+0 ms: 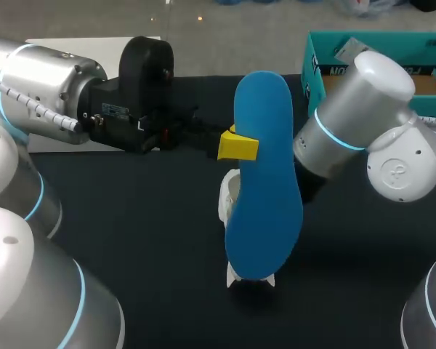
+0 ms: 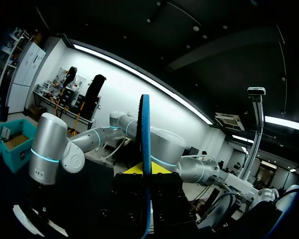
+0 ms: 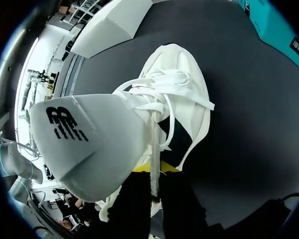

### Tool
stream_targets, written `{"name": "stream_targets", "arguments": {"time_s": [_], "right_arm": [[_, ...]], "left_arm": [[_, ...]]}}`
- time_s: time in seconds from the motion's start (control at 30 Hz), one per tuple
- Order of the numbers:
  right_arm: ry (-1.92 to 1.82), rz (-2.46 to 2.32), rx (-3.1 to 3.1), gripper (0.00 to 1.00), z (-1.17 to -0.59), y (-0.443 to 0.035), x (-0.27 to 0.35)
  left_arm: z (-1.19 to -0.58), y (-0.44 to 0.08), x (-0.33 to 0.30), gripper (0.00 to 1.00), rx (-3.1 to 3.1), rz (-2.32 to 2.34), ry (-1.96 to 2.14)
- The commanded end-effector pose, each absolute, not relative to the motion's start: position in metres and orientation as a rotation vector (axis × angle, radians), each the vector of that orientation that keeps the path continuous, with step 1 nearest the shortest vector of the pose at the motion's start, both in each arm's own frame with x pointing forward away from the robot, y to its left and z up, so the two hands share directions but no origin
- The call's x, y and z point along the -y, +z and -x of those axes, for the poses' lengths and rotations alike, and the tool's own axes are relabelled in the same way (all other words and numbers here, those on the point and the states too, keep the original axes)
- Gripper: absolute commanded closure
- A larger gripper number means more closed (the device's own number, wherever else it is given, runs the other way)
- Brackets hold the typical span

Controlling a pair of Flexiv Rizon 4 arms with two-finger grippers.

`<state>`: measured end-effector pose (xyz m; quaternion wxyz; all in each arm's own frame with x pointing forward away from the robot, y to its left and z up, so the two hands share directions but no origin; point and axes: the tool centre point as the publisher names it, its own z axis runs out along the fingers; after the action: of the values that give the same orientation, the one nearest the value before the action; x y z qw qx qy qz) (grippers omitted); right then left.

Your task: Take the shoe out of the shoebox, open the shoe tongue, remove and reinsert the insole, then place the shoe into the shoebox

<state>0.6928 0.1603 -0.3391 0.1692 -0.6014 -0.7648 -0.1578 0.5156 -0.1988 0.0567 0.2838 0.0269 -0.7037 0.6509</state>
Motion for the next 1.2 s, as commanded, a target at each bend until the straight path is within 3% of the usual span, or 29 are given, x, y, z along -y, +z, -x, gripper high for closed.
{"name": "stream_targets", "arguments": {"time_s": [0.03,0.6,0.63,0.67,0.7,1.2], "right_arm": [[-0.464,1.703,2.157,1.0,-0.694,-0.348,-0.162],[-0.442,1.753,2.117,1.0,-0.704,-0.373,-0.162],[-0.437,1.739,2.111,0.97,-0.704,-0.373,-0.161],[-0.437,1.741,2.111,0.55,-0.703,-0.373,-0.161],[-0.435,1.743,2.111,0.0,-0.702,-0.372,-0.161],[-0.636,1.825,1.726,0.0,-0.697,-0.306,-0.125]], "left_arm": [[-0.515,0.057,0.199,1.0,1.886,-0.074,1.739],[-0.515,0.057,0.199,1.0,1.886,-0.074,1.739],[-0.515,0.057,0.199,1.0,1.886,-0.074,1.739],[-0.515,0.057,0.199,1.0,1.886,-0.074,1.739],[-0.515,0.057,0.199,1.0,1.886,-0.074,1.739],[-0.515,0.057,0.199,1.0,1.886,-0.074,1.739]]}}
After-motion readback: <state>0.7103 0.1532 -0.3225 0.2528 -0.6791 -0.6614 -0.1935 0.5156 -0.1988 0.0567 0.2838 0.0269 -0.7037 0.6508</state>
